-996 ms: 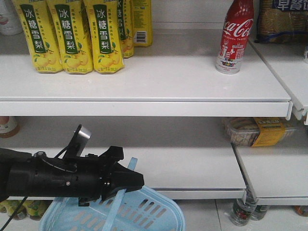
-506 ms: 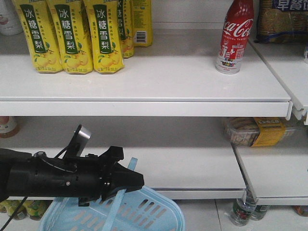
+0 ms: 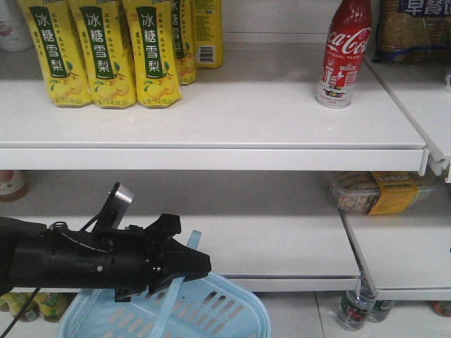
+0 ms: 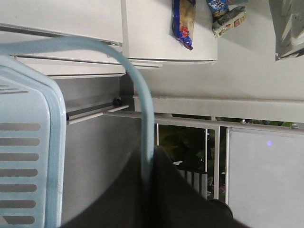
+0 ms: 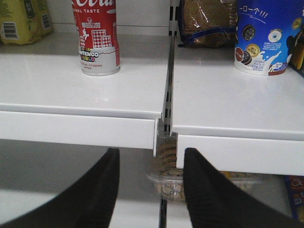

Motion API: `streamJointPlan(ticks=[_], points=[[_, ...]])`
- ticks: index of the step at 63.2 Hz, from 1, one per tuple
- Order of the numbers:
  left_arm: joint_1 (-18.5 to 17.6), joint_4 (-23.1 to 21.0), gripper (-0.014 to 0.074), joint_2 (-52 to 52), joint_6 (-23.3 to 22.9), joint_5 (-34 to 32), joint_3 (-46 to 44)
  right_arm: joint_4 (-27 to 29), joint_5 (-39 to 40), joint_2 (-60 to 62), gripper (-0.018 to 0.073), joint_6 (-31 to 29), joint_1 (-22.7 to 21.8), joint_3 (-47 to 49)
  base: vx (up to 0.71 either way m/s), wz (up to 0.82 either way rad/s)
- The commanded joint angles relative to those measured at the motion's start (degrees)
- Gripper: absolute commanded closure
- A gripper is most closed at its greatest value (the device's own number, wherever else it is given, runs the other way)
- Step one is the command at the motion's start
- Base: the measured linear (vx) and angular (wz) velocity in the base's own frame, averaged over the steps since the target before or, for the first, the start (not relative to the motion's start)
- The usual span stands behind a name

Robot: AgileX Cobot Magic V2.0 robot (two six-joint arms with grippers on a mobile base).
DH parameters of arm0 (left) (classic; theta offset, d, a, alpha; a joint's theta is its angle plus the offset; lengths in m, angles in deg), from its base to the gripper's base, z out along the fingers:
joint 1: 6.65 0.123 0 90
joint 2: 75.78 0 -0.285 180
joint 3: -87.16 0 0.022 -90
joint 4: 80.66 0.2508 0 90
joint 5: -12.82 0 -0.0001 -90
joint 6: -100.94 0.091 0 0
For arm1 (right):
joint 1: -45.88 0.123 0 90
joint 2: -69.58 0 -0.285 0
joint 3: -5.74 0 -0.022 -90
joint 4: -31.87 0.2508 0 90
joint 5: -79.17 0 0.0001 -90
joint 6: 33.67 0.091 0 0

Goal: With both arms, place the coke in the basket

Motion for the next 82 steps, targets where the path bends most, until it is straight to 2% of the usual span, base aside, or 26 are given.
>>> streamJointPlan(ticks=[1,16,26,37,52,63,68,82], points=[[-0.22,-4.18,0.0603,2.27,0.01,3.23,-1.38,-0.46,4.36,-0.49,0.0138,-0.52,-0.11,1.96,0.0,0.0],[-0.22,-4.18,0.0603,2.27,0.01,3.23,-1.38,-0.46,4.36,-0.49,0.0016,-0.52,-0.11,1.96,0.0,0.0],[-0.22,-4.18,0.0603,2.27,0.01,3.23,-1.38,0.75,5.04,-0.49,0.001,-0.45,-0.11,1.96,0.0,0.0],[-0.22,-4.18,0.0603,2.27,0.01,3.23,-1.38,6.24,9.6,-0.49,0.001,-0.5,-0.11,1.96,0.0,0.0],[-0.22,-4.18,0.0603,2.27,0.01,3.23,-1.38,4.02,16.17,-1.98,0.001,-0.94,0.12,3.18,0.0,0.0],[-0.22,-4.18,0.0603,2.27,0.01,3.23,-1.38,-1.08,16.09,-7.97,0.001,-0.94,5.37,9.71,0.0,0.0],[-0.22,-4.18,0.0603,2.27,0.01,3.23,-1.38,-1.66,16.31,-11.2,0.001,-0.88,7.4,13.03,0.0,0.0],[-0.22,-4.18,0.0603,2.27,0.01,3.23,-1.38,-1.56,17.95,-20.1,0.001,-0.43,7.93,20.88,0.0,0.0]])
